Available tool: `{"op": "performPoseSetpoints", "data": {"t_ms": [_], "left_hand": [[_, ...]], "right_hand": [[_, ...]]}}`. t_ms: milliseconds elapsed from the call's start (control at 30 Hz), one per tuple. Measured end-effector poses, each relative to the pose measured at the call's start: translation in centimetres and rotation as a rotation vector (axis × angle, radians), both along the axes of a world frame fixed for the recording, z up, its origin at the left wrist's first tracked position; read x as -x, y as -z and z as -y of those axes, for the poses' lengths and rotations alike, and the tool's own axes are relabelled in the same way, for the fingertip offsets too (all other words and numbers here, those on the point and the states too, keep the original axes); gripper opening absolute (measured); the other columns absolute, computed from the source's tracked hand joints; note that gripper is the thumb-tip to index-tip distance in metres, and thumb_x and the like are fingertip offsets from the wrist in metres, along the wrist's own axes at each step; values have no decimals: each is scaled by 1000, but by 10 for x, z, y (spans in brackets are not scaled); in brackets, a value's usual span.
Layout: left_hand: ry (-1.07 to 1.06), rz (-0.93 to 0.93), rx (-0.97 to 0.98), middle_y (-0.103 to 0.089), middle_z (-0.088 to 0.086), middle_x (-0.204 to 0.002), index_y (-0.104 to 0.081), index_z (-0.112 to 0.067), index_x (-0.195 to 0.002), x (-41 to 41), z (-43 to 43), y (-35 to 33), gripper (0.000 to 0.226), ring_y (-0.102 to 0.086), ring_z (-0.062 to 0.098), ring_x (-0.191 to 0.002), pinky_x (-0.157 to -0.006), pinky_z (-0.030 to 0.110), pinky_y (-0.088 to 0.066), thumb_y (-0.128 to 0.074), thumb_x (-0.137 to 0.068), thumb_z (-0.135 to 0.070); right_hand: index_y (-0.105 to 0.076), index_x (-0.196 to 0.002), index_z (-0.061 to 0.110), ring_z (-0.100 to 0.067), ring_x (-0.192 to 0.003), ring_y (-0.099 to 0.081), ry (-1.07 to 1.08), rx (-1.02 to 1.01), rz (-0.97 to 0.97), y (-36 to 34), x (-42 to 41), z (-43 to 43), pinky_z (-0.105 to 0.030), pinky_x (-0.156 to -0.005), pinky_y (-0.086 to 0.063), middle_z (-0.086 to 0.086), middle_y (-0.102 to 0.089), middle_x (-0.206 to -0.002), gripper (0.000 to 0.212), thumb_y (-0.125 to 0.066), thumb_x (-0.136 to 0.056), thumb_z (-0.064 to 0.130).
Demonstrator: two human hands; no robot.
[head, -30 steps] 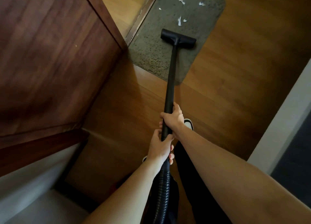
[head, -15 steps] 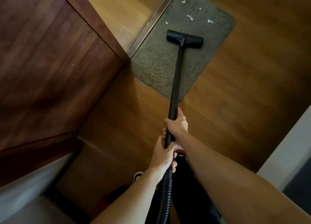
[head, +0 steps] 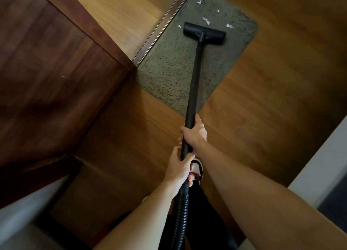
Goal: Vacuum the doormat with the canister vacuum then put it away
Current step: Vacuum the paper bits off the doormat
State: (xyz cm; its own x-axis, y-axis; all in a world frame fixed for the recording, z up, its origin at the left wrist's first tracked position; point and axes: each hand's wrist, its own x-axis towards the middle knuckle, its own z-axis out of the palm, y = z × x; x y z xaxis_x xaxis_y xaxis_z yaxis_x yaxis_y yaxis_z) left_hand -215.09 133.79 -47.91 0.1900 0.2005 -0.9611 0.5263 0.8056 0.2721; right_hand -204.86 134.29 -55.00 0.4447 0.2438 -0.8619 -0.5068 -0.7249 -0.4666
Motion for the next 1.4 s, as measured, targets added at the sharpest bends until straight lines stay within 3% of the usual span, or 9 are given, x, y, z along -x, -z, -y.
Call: {"op": "performPoseSetpoints", "data": {"t_ms": [367,633,800,1000,1167,1400], "left_hand": [[3,-4,10,-51,5,-63,-55,-20,-109,68,22,-10,16,-38,16,-39,-37,24,-35,-64,-96,-26],[-18,-22,34,-51,9,-68,-55,-26,-109,133,46,-15,15,-39,16,-40,-38,25,-36,-63,-97,-25],[-8,-7,11,-51,11,-70,-54,-24,-109,156,47,-21,15,-39,15,-39,-37,24,-37,-63,-97,-25],[6,15,-2,-53,9,-70,-54,-27,-109,160,23,-23,15,-43,14,-39,-38,25,-40,-62,-97,-27],[-34,7,12,-53,7,-67,-56,-24,-108,144,3,-15,17,-41,13,-40,-39,24,-39,-65,-95,-28],[-34,-29,1,-54,9,-72,-55,-27,-111,107,-25,-7,18,-42,13,-40,-39,24,-40,-64,-96,-30]], "right_hand": [[-18,-161,35,-15,-51,-68,-27,40,-22,-13,67,25,-29,-49,-59,-12,-69,-107,81,-63,-97,13],[-20,-160,38,-14,-49,-67,-5,42,-61,-20,133,49,-29,-48,-57,-15,-69,-106,79,-63,-98,12],[-14,-162,39,-16,-53,-68,3,52,-58,-27,157,49,-35,-55,-63,-14,-69,-112,85,-63,-98,13],[-17,-161,38,-18,-54,-68,1,15,-46,-27,158,27,-35,-55,-61,-14,-69,-108,83,-63,-97,11],[-22,-159,38,-28,-62,-73,-22,13,-21,-16,146,2,-50,-65,-66,-14,-70,-106,82,-64,-94,13],[-15,-161,38,-21,-56,-69,-21,4,-74,-13,107,-27,-40,-58,-65,-13,-69,-107,84,-63,-97,11]]}}
